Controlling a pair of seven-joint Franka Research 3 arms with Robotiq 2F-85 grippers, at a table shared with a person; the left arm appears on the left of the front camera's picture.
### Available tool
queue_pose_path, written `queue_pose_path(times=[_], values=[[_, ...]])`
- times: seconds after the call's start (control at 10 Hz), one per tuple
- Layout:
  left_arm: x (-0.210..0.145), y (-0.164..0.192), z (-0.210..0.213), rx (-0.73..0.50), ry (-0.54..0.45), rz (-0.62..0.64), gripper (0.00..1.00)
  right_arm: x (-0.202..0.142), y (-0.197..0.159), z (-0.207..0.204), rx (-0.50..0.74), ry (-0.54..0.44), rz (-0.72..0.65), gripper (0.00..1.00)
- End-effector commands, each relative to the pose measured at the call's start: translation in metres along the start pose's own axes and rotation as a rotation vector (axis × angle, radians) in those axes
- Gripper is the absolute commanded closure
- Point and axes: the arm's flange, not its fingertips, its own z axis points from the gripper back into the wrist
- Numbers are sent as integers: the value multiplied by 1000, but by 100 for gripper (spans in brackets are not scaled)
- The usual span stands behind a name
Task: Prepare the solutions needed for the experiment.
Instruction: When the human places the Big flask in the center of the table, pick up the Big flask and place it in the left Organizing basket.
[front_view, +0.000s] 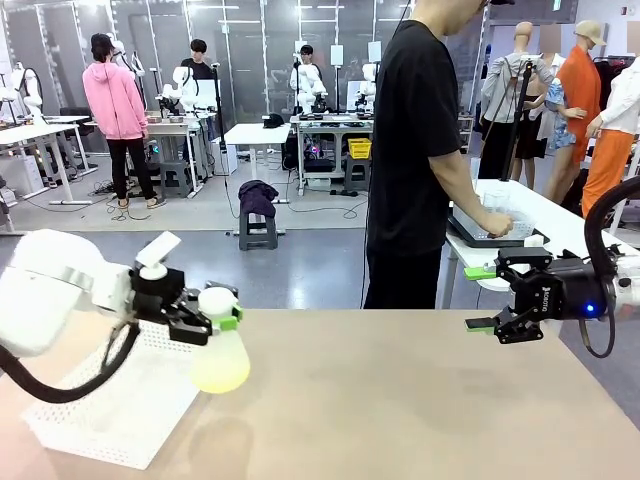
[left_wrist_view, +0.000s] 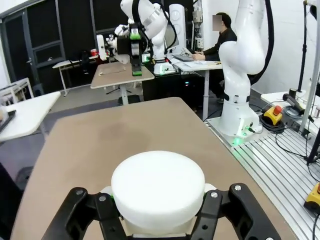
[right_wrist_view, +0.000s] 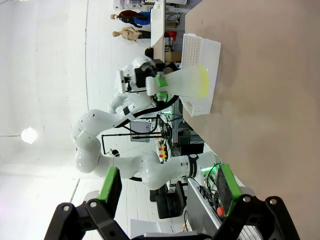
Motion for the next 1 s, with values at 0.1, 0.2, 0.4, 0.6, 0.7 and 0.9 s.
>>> queue_pose_path(times=[0.1,0.2,0.4,0.6,0.7,0.9], values=[[50,-23,59,78,-33,-67,100,-1,0,1,6,4,14,4],[62,-30,81,88,-64,-84,100,-1,0,1,6,4,14,4],[75,-43,127,150,-57,-95,100,-1,0,1,6,4,14,4],[71,-55,174,167,-67,-91,100,-1,0,1,6,4,14,4],[60,-56,184,108,-72,-77,100,-1,0,1,6,4,14,4],[35,-50,192,66,-71,-67,100,-1,0,1,6,4,14,4]])
